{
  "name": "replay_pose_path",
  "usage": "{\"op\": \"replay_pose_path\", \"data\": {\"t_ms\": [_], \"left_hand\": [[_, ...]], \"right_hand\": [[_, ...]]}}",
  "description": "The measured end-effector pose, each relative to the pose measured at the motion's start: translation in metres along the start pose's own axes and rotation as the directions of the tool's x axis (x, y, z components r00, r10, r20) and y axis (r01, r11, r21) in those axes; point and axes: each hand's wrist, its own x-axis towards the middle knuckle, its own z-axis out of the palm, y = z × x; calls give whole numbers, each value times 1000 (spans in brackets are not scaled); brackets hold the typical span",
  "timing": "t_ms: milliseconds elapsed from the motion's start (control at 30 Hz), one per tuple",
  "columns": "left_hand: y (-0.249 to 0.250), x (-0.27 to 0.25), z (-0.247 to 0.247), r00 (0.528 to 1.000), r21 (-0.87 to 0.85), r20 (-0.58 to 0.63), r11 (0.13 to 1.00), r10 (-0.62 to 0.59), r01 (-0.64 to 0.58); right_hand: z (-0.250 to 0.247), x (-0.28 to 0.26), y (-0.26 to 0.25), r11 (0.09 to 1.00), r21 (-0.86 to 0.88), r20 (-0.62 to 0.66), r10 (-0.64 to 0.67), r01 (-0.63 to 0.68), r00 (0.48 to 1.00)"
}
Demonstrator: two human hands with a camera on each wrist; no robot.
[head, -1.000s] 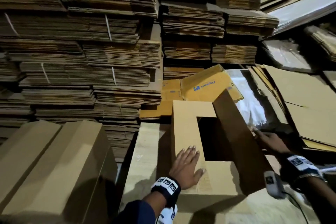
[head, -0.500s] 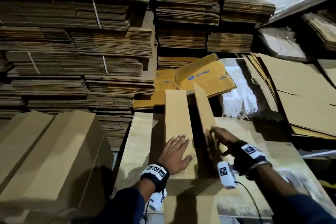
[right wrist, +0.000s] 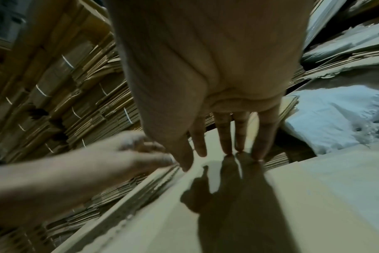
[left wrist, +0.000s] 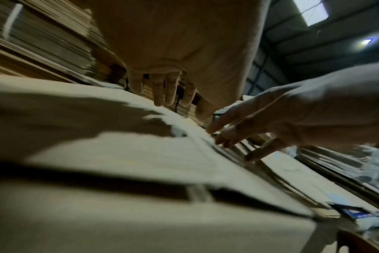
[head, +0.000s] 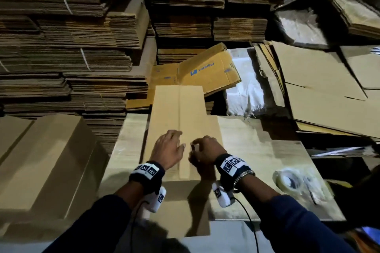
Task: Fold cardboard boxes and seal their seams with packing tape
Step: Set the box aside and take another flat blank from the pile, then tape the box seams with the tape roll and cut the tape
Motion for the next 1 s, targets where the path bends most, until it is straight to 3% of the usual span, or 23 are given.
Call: {"op": "replay_pose_path", "data": {"t_ms": [133,267,333,433,533,600,700,767,1000], "left_hand": [[96,32,23,994,-74,-91,995,65,-72],[201,41,75,979,-114,-71,974,189,-196],[233,37,110,977,-168,1,964,211,-208],[271,27,170,960,-205,175,962,220,-182],[294,18,221,907,-152,355,971,226,-182],[306,16,247,864,-125,450,974,226,-189],[324,18,279,822,-104,509,966,255,-236],[339,22,298,803,-87,520,953,292,-290],[359,32,355,744,24,577,904,337,-428]], "right_hand": [[-20,-15,78,987,155,-181,-20,49,983],[-30,-44,194,956,258,-211,198,-141,957],[-22,-60,251,917,263,-141,344,-300,928],[-4,-95,333,802,237,-56,576,-549,816],[8,-128,386,693,244,-34,705,-678,708],[17,-139,411,632,298,9,748,-715,664],[44,-139,449,656,298,60,712,-693,700],[72,-132,480,616,322,55,745,-719,664],[56,-134,462,658,426,-62,706,-621,706]]}}
